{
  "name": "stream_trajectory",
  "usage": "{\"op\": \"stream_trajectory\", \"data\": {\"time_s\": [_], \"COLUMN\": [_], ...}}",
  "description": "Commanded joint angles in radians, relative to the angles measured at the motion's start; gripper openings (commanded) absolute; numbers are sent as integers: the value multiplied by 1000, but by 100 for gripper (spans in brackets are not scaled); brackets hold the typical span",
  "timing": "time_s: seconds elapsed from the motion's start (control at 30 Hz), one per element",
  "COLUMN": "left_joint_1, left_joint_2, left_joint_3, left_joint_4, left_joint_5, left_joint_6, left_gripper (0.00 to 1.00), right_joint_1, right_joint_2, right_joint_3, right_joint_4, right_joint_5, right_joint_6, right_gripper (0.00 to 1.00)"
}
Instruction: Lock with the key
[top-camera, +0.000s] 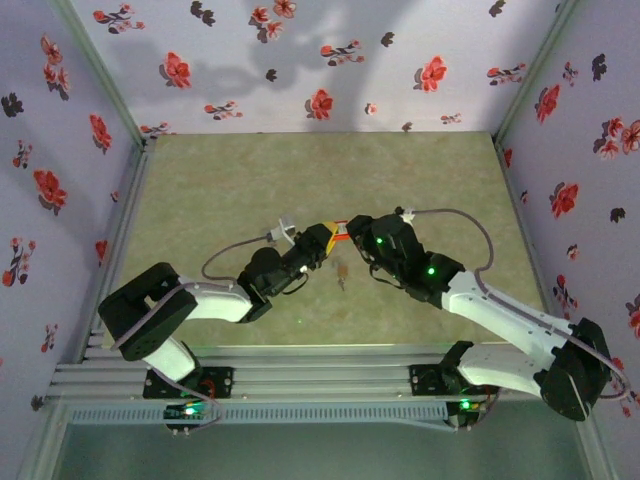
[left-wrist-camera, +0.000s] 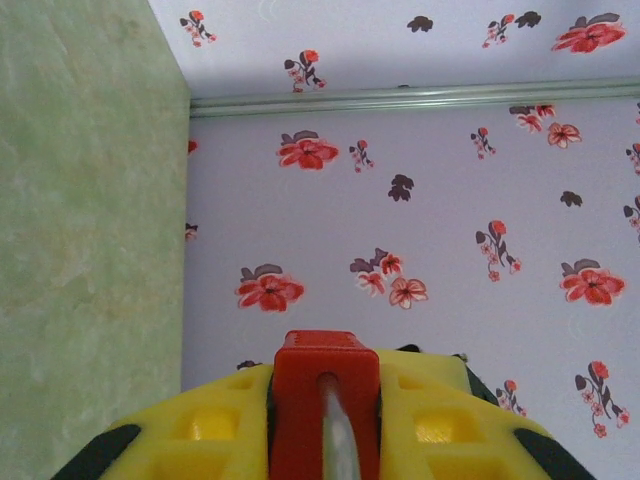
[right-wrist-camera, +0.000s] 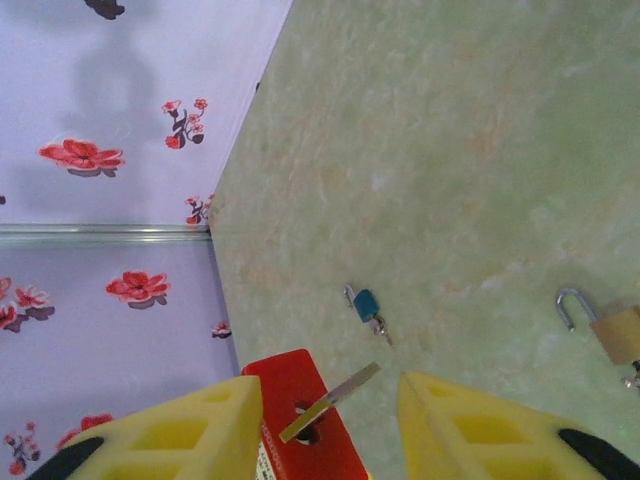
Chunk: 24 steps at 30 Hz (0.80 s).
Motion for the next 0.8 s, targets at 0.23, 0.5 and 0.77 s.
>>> {"op": "stream_trajectory", "data": {"time_s": [0.23,0.5,0.77], "left_joint_1": [-18,-20,-27], "left_joint_2": [5,-1,-16], "left_joint_3": [26,26,24], "left_joint_4": [61,62,64], "left_joint_5": [-17,-20,-27], "left_joint_6": [-8,-11,-20], "left_gripper": [0,0,0], "right_joint_1": [-22,-30,-31], "right_joint_2": [-14,-18,-31], "right_joint_3": [-20,-31,-58], "right_joint_4": [23,38,84], "right_joint_5": [17,10,12], "right_joint_6": [-16,-8,-6], "right_gripper": [24,18,17]}}
